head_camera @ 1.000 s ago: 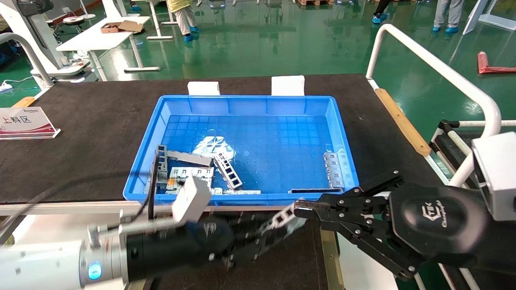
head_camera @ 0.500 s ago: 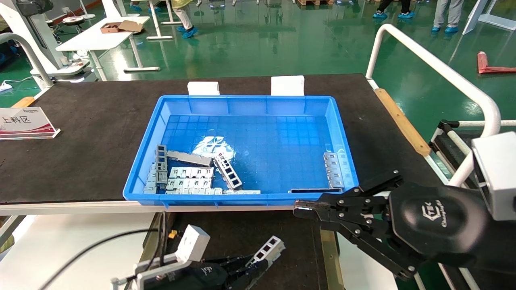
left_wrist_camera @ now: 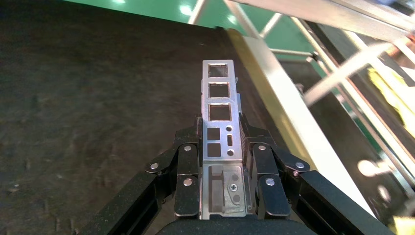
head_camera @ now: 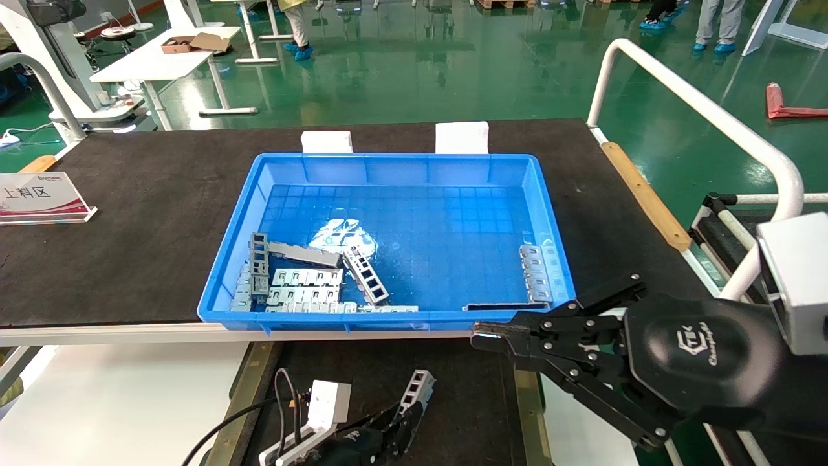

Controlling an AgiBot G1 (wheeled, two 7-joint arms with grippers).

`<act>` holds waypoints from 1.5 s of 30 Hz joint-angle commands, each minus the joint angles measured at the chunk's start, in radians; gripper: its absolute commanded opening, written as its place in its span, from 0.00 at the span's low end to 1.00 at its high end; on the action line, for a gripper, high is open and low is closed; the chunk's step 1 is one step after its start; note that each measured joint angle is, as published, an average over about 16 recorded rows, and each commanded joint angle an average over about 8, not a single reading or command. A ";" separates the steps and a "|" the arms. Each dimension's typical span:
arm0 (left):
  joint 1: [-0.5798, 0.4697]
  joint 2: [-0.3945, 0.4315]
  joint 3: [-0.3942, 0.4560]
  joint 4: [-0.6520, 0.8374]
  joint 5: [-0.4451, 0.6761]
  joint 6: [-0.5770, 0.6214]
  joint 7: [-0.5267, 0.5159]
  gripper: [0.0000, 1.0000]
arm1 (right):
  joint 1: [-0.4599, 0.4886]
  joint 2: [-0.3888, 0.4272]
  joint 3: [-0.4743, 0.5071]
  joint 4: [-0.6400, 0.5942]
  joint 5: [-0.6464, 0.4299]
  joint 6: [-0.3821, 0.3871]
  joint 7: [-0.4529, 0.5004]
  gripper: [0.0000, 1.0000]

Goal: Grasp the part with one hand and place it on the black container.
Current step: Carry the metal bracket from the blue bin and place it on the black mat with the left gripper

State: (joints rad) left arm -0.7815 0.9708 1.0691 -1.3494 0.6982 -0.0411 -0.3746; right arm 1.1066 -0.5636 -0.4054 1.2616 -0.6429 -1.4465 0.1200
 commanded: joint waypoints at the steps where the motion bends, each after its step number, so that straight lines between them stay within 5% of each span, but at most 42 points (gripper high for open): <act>1: 0.012 0.024 0.003 0.001 0.001 -0.058 0.000 0.00 | 0.000 0.000 0.000 0.000 0.000 0.000 0.000 0.00; 23: -0.011 0.134 0.093 0.054 -0.121 -0.305 0.017 0.00 | 0.000 0.000 0.000 0.000 0.000 0.000 0.000 0.00; 42: -0.029 0.232 0.067 0.223 -0.095 -0.276 -0.008 0.00 | 0.000 0.000 0.000 0.000 0.000 0.000 0.000 0.00; 43: -0.028 0.235 0.064 0.230 -0.092 -0.273 -0.010 0.00 | 0.000 0.000 0.000 0.000 0.000 0.000 0.000 0.02; 45: -0.026 0.242 0.059 0.243 -0.086 -0.269 -0.014 0.00 | 0.000 0.000 0.000 0.000 0.000 0.000 0.000 0.23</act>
State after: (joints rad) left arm -0.8080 1.2119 1.1294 -1.1088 0.6095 -0.3130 -0.3882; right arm 1.1067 -0.5635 -0.4056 1.2616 -0.6428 -1.4464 0.1199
